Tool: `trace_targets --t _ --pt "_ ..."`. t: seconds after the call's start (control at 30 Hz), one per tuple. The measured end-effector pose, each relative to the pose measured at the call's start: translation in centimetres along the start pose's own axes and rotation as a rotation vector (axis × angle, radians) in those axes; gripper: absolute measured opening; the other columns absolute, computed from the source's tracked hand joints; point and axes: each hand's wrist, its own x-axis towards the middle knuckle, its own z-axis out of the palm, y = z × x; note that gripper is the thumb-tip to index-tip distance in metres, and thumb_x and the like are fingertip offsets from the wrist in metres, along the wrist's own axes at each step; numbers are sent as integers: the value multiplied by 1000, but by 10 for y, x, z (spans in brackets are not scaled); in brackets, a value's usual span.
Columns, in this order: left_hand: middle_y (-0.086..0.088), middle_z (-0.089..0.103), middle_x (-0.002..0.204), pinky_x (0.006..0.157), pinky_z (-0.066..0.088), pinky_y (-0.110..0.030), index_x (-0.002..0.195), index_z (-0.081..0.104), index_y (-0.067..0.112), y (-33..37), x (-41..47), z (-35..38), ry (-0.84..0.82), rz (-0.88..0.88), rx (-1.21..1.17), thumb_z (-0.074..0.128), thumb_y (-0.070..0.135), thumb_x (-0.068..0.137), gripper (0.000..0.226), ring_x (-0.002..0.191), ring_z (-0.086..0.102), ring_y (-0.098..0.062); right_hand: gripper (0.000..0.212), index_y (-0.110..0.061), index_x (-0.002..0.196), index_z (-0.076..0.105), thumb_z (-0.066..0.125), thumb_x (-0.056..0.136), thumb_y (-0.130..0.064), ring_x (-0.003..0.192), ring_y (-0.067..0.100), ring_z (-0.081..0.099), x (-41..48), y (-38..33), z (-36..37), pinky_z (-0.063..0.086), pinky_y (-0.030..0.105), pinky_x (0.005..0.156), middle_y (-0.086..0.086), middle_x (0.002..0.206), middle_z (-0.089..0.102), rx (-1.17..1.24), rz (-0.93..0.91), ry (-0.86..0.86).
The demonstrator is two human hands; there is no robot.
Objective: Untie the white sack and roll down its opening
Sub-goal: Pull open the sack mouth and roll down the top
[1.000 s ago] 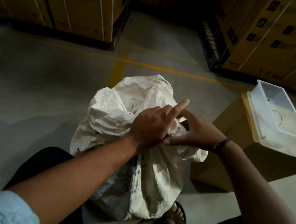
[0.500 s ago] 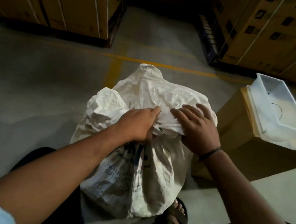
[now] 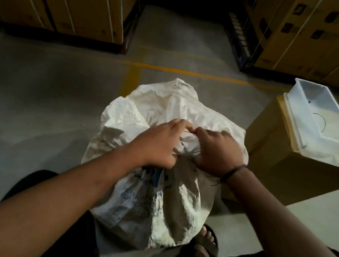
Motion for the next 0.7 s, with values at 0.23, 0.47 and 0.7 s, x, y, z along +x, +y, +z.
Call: trace_targets --t 0.23,0.47,0.7 --pt "11 68 119 98 52 -36 129 58 28 -29 4 -13 -272 -207 -347 84 55 72 69 106 65 -10 28 -2 113 63 48 89 -4 97 32 63 -16 -3 32 48 46 96 17 113 63 22 -197 445" --pt "-3 62 120 79 53 -40 130 49 21 -5 1 16 128 -26 368 65 17 81 52 104 63 -28 115 -29 152 -6 68 68 -53 96 26 65 -13 -3 13 48 35 88 6 116 68 355 -17 -315" --pt "-5 44 121 81 51 -39 120 38 22 -2 -9 47 56 -83 156 71 18 69 61 110 46 -26 62 -35 130 50 66 76 -59 101 24 65 -19 -10 19 51 34 76 0 116 68 189 22 -246"
